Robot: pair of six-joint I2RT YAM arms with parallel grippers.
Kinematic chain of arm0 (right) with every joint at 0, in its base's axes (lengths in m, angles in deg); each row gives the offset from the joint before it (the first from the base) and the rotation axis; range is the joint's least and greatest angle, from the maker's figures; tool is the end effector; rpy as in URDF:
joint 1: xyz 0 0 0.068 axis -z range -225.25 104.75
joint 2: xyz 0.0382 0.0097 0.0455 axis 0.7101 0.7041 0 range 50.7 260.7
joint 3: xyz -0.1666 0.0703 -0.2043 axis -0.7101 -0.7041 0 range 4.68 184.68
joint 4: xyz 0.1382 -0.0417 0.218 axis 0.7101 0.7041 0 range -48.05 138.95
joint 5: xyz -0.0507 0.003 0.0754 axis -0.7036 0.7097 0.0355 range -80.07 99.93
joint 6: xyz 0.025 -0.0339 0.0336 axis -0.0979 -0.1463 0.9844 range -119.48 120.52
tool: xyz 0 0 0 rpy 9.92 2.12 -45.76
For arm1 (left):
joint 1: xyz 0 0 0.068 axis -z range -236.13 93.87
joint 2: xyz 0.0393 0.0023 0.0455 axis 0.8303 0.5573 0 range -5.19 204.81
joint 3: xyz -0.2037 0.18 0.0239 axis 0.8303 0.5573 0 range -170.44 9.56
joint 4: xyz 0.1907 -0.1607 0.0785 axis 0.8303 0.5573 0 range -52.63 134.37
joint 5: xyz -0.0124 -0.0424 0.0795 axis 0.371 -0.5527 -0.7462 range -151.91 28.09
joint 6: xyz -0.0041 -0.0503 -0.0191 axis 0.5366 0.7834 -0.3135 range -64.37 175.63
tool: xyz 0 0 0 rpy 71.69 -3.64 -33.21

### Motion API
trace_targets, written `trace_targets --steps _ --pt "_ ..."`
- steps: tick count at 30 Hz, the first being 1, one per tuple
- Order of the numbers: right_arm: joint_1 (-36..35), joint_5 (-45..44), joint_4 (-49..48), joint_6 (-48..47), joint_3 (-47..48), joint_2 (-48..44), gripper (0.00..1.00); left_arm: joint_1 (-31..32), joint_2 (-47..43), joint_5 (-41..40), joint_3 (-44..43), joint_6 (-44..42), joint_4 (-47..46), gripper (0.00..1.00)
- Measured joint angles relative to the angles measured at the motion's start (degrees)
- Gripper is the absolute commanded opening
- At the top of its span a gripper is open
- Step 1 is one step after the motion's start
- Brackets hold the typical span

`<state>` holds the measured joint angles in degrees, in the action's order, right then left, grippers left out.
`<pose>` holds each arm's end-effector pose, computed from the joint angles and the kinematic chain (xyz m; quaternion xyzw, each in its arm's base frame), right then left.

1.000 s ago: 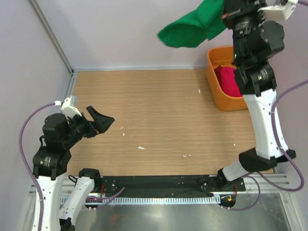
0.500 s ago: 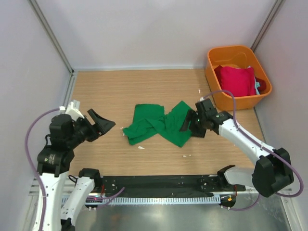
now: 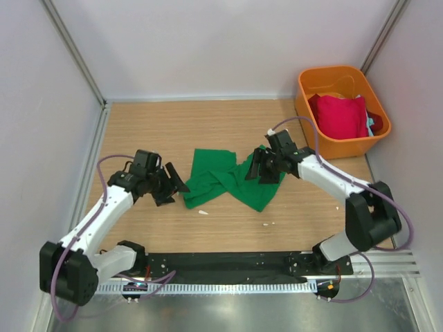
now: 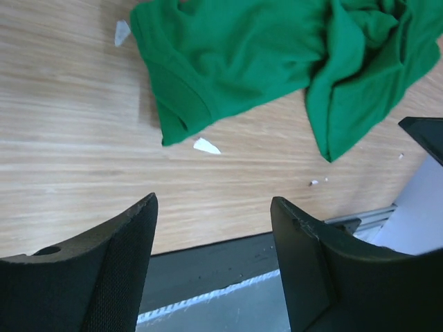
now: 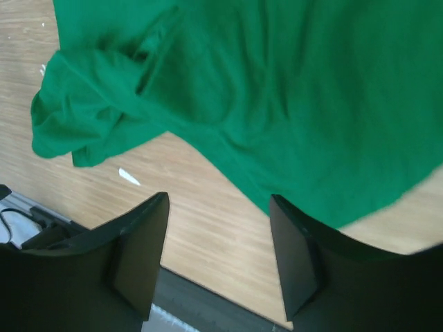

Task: Fold and stack the t-shirts
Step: Flatten the tshirt out

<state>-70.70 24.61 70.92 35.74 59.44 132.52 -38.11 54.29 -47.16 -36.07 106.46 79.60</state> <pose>0.2566 0.1322 0.2269 0.0435 0.9483 0.2517 0.1884 0.1861 -0.0701 0.2506 -0.2320 0.9206 -0.2648 0.1692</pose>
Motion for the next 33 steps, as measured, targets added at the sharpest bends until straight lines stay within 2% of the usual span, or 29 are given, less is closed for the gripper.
trace_targets --steps 2,3,11,14,18,20,21,24,25,28,29,30,33 --pt "-0.96 -0.31 -1.33 -0.55 3.26 4.92 0.5 0.02 3.5 -0.81 0.07 0.0 -1.68 0.66" --pt "-1.6 -0.5 -2.14 -0.79 4.76 7.15 0.49 0.02 4.92 -1.11 0.11 0.0 -2.67 0.65" --pt "-5.07 -2.67 -4.09 -1.11 11.28 16.37 0.59 0.02 17.38 -1.77 0.17 -0.26 -9.99 0.58" --pt "-5.7 -3.41 -3.87 -1.18 12.98 18.67 0.59 0.02 19.69 -1.77 0.11 -0.28 -11.63 0.57" --pt "-6.1 -5.2 -3.39 -1.95 15.54 21.73 0.54 0.02 22.77 -1.73 -0.02 -0.31 -13.75 0.48" --pt "-6.1 -6.47 -2.89 -2.4 16.33 22.21 0.5 0.02 24.5 -1.75 -0.33 -0.39 -14.4 0.37" --pt "-6.1 -6.99 -2.62 -2.67 16.76 22.38 0.48 0.02 25.2 -1.79 -0.46 -0.35 -14.64 0.35" --pt "-6.1 -8.17 -1.9 -3.72 18.95 23.61 0.35 0.02 26.82 -1.75 -1.25 -0.74 -14.71 0.27" --pt "-6.1 -8.37 -1.9 -3.85 19.43 24.04 0.23 0.02 27.02 -1.77 -1.57 -0.74 -14.8 0.27" --pt "-6.1 -8.7 -1.79 -4.35 20.28 25.29 0.01 0.02 27.02 -1.99 -2.91 -1.25 -14.56 0.12" --pt "-6.1 -8.98 -1.42 -4.44 20.44 25.49 0.01 0.02 26.99 -2.19 -3.3 -1.53 -14.51 0.05" --pt "-6.1 -9.31 -0.66 -4.46 20.74 25.51 0.01 0.02 26.77 -2.45 -3.69 -1.66 -14.25 0.02" --pt "-6.1 -11.3 2.49 -4.96 23.02 25.44 0.01 -0.04 24.61 -3.93 -5.09 -2.43 -11.78 0.0"
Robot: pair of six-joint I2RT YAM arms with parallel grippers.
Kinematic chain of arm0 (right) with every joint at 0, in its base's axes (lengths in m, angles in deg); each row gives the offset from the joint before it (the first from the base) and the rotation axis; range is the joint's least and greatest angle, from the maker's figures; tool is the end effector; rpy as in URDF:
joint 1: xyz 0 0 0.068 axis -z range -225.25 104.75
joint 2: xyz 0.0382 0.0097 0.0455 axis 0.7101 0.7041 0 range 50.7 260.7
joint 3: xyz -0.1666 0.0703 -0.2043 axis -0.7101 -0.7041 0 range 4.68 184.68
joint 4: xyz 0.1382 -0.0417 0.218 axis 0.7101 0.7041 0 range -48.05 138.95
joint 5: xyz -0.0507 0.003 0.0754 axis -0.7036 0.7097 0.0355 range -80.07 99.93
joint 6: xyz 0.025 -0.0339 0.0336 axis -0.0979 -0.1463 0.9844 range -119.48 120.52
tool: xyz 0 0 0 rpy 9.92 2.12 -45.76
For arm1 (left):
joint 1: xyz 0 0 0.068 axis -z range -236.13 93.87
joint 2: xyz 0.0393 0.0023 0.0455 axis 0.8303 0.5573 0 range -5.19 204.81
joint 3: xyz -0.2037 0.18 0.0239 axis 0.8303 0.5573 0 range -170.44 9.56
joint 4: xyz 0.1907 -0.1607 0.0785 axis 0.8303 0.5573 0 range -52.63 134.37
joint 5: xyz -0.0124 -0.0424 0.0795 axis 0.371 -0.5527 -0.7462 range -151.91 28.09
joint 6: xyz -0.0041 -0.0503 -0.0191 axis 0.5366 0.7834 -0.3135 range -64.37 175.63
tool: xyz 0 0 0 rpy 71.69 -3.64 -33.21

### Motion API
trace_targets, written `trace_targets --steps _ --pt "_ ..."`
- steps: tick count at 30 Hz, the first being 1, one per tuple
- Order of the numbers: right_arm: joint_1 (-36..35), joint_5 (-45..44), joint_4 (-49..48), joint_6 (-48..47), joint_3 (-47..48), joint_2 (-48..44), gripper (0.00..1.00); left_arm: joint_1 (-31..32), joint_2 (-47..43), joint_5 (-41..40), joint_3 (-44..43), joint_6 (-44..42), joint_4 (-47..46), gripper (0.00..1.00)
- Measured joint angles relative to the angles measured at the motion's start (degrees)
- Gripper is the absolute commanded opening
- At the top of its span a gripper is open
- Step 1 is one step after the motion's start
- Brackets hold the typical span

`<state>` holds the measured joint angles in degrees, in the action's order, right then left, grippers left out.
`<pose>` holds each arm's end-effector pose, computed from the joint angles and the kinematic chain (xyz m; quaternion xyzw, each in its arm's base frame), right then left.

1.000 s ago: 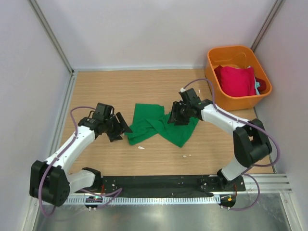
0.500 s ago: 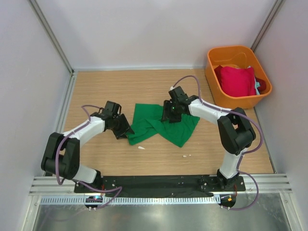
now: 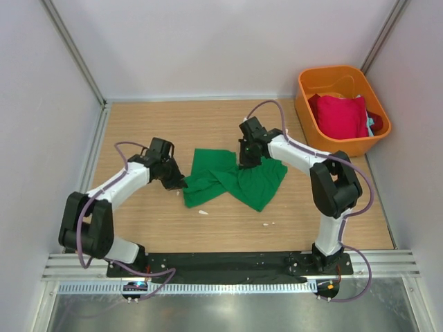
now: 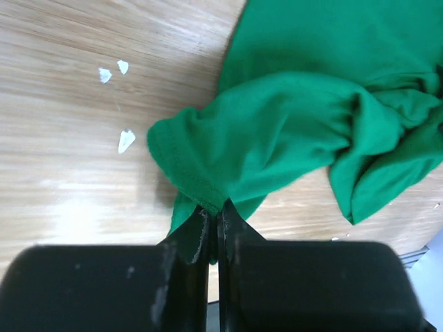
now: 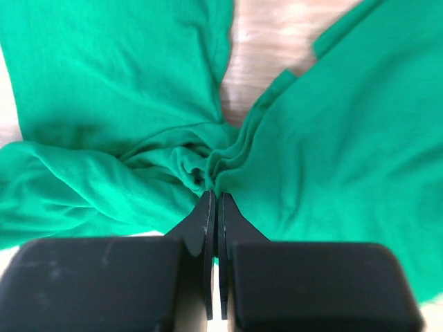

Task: Fold and stack the t-shirts
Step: Flatten the tshirt out

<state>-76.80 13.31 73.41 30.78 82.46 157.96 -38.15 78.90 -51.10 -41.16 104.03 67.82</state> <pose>0.3349 0.2082 0.2016 -0.0184 0.9675 0.1532 0.2005 0.2628 -0.0924 0.1937 -0.2338 0.9413 -0.2001 0.1385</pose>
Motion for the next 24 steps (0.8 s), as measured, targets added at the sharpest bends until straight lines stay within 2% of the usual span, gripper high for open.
trace_targets --steps 6,13,19,24 --pt "0.2 -9.18 8.44 -2.25 7.56 -5.64 0.01 -0.96 -10.58 -5.97 -10.54 -2.54 9.4 0.0" --pt "3.58 -19.85 12.28 -4.83 17.14 -25.14 0.01 -2.97 -27.69 -14.91 -28.74 -8.68 13.99 0.0" --pt "4.72 -29.92 12.0 -5.77 17.22 -45.13 0.01 -3.02 -39.58 -24.11 -33.97 -14.6 16.76 0.0" --pt "4.9 -33.55 12.39 -5.9 16.76 -52.59 0.01 -3.02 -43.52 -27.87 -38.29 -19.12 18.56 0.0"
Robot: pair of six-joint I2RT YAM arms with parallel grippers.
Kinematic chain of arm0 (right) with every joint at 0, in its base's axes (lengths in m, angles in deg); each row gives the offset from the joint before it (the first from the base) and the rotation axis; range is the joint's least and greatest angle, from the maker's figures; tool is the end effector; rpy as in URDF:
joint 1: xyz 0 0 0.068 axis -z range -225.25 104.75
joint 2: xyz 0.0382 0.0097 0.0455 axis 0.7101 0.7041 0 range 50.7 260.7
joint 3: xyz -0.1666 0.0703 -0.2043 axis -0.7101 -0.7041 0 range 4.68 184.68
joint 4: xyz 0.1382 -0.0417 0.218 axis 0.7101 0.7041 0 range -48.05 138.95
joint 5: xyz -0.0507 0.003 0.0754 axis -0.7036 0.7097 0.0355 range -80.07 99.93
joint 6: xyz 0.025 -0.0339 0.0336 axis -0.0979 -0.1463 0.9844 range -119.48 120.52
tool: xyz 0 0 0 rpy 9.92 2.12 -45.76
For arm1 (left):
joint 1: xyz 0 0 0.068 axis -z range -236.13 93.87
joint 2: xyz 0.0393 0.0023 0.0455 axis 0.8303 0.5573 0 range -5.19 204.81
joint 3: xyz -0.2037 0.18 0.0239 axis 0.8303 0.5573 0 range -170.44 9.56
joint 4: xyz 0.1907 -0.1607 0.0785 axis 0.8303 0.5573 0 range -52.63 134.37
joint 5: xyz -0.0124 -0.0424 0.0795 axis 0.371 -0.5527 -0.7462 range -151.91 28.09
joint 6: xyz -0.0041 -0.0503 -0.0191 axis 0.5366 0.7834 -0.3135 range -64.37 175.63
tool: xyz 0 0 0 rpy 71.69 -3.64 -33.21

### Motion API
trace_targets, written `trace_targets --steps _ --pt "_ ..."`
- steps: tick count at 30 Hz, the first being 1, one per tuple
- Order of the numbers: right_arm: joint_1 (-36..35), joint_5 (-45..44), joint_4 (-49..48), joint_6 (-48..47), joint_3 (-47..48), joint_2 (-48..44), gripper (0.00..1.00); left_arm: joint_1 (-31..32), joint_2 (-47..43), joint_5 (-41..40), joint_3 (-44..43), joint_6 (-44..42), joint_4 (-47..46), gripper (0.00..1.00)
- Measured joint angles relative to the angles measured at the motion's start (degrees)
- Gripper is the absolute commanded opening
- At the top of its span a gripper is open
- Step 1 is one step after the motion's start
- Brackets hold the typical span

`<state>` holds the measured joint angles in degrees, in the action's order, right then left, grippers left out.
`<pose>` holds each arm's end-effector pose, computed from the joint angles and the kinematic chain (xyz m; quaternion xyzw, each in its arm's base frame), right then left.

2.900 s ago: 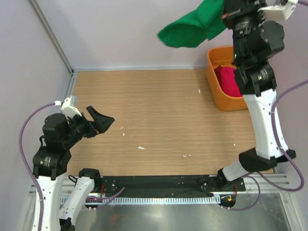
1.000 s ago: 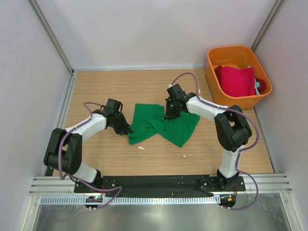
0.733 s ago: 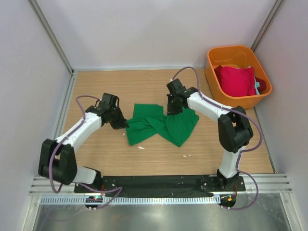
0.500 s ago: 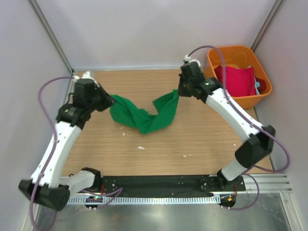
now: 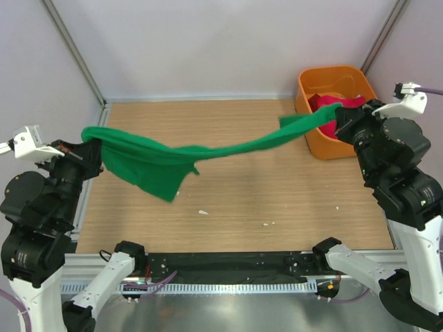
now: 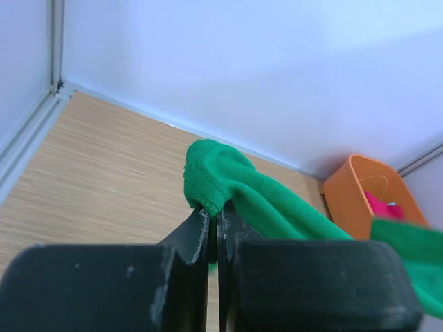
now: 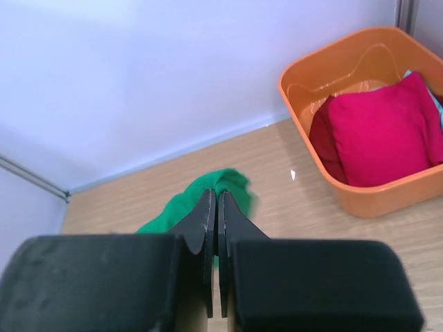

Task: Fold and stack the t-shirts
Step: Flatten the tshirt out

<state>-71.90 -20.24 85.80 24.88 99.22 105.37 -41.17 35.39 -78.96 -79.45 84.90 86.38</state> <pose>0.1165 0.0385 0.5248 0.1634 0.7094 0.1118 0.6764 0.0464 -0.0017 0.5072 -0.1910 0.6844 -0.1643 0.6842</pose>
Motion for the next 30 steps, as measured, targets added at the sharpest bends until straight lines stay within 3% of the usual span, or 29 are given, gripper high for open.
trace_targets --steps 6,13,18,26,30 --pt "0.0 1.88 1.4 1.55 -2.01 6.1 0.01 0.0 4.83 -0.09 -5.2 -3.72 0.57 0.0" --pt "-0.02 5.92 2.16 1.64 3.52 17.22 0.01 0.02 15.47 0.57 -12.79 -5.79 -0.24 0.0" --pt "0.0 7.34 4.79 1.68 1.64 9.79 0.01 0.02 12.28 0.55 -12.74 -5.79 3.23 0.0" --pt "0.0 11.8 12.57 6.01 -2.4 -10.01 0.01 0.02 -5.9 -0.72 -10.82 -2.64 10.54 0.0" --pt "0.0 14.71 13.7 9.53 -6.6 -12.15 0.01 0.02 -8.94 0.81 -6.93 0.31 9.84 0.0"
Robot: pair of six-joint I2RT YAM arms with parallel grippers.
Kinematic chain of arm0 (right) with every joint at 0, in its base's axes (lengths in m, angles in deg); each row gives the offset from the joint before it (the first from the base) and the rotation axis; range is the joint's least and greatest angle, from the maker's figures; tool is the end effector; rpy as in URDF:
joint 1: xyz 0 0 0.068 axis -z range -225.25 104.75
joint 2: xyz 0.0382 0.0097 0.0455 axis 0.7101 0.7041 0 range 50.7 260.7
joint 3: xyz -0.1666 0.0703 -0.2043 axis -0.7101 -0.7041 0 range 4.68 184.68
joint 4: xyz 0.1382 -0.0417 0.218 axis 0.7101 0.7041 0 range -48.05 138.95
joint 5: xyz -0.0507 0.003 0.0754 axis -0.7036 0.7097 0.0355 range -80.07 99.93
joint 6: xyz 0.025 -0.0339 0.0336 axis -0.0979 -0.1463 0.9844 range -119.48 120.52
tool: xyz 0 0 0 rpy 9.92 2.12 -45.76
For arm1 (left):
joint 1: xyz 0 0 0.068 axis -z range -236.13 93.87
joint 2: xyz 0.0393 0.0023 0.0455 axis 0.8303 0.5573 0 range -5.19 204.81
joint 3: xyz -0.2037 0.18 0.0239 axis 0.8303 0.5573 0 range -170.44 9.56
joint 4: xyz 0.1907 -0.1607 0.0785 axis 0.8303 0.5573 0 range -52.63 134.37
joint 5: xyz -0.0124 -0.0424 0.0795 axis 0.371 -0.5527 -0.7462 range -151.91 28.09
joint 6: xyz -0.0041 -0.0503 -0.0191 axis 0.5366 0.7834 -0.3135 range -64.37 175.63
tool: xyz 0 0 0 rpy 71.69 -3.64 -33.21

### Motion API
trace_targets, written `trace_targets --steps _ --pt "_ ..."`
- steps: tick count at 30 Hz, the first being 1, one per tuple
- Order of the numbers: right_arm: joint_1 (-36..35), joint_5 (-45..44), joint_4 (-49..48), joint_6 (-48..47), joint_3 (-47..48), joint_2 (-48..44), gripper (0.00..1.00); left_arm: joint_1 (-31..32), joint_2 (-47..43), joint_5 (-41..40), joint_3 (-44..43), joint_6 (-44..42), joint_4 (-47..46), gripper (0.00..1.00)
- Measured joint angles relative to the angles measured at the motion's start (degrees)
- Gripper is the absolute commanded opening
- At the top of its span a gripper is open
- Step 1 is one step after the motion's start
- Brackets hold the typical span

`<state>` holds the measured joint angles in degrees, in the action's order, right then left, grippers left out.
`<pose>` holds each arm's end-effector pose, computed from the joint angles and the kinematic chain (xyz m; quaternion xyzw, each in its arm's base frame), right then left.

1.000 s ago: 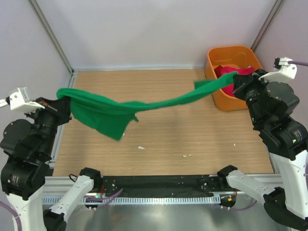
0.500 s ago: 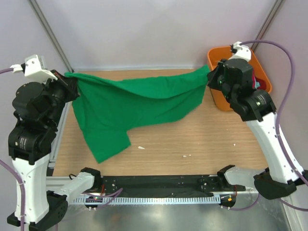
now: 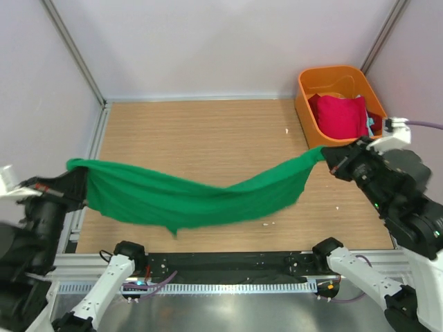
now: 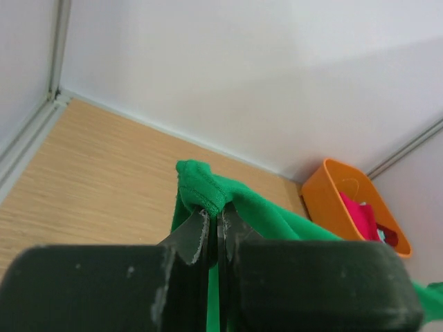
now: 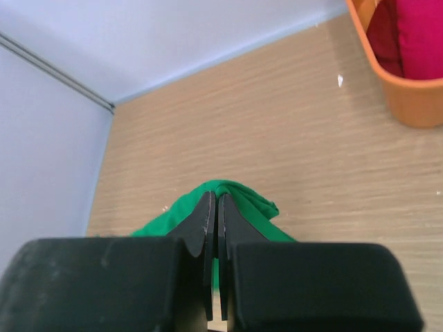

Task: Fold and stack the t-shirts
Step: Flatten the tshirt out

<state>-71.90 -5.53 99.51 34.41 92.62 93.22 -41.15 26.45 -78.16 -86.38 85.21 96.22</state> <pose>0.0583 0.0187 0.4858 0.1330 0.7640 0.2234 0.5905 -0.0408 0.0212 0.5090 -0.1884 0.6472 -0.1897 0.7139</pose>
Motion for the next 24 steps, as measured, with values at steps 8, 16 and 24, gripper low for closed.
trace_targets --steps 8,16,24 --pt "0.9 -0.46 -7.76 1.92 -3.98 19.69 0.01 0.0 19.71 0.48 8.46 6.03 -3.98 0.0" --pt "16.72 6.19 -14.43 1.49 -2.16 48.92 0.69 -3.54 56.19 -5.03 0.2 4.9 -5.09 0.73" --pt "16.24 10.03 -12.24 -3.23 -9.92 41.68 0.65 -5.4 53.46 -3.48 16.06 6.95 -4.24 0.67"
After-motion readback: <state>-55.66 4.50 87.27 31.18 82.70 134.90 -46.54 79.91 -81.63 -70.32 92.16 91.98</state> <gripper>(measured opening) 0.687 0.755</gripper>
